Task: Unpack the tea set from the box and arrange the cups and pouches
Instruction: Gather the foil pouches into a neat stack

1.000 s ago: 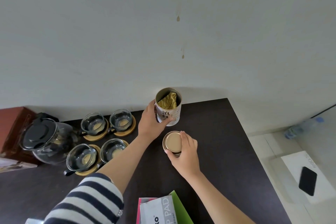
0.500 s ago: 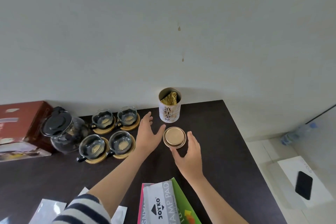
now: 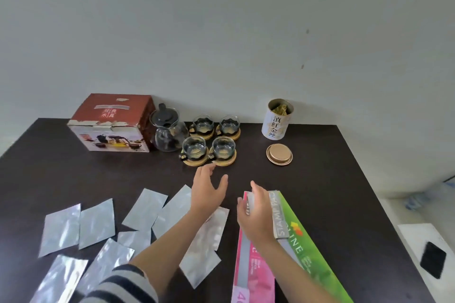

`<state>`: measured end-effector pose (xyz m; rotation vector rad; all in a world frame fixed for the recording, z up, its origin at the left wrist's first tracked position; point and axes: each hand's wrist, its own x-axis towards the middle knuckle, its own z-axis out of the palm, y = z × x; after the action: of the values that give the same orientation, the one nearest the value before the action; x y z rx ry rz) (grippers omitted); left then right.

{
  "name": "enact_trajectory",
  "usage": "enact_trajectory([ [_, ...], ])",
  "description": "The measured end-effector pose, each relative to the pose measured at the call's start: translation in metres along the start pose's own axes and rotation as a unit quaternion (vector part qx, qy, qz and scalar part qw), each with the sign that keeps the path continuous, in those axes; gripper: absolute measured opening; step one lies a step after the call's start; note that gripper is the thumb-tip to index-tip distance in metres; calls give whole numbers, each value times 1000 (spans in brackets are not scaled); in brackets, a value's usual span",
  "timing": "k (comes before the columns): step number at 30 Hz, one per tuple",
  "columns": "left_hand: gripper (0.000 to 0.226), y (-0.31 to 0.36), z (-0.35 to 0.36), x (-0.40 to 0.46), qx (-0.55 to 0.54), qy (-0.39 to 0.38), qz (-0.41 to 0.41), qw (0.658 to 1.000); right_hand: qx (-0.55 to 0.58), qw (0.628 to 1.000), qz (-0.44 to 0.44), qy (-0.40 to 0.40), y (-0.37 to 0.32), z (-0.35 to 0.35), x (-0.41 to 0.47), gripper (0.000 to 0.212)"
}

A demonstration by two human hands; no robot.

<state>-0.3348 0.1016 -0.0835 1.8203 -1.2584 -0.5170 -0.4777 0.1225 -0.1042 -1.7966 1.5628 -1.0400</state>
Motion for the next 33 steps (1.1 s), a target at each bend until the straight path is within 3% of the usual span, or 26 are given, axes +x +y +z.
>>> enact_trajectory([
  [6,48,-81,-115,-32,92,37,-36,994,-19,994,31,-101,-28,57,-67,60],
  [9,68,-132,-172,-56,164,52,-64,983,-76,989,40,-118,-29,79,-91,68],
  [12,89,-180,-219,-88,209,12,-83,974,-153,983,55,-85,-25,93,-106,74],
  [18,118,-260,-290,-133,332,-108,-39,936,-279,955,82,-63,-23,107,-125,77],
  [25,107,-261,-275,-131,385,-164,-21,908,-298,943,117,-85,-51,130,-145,75],
  [33,99,-202,-192,-125,297,-183,-42,936,-188,970,109,-104,-82,165,-165,62],
])
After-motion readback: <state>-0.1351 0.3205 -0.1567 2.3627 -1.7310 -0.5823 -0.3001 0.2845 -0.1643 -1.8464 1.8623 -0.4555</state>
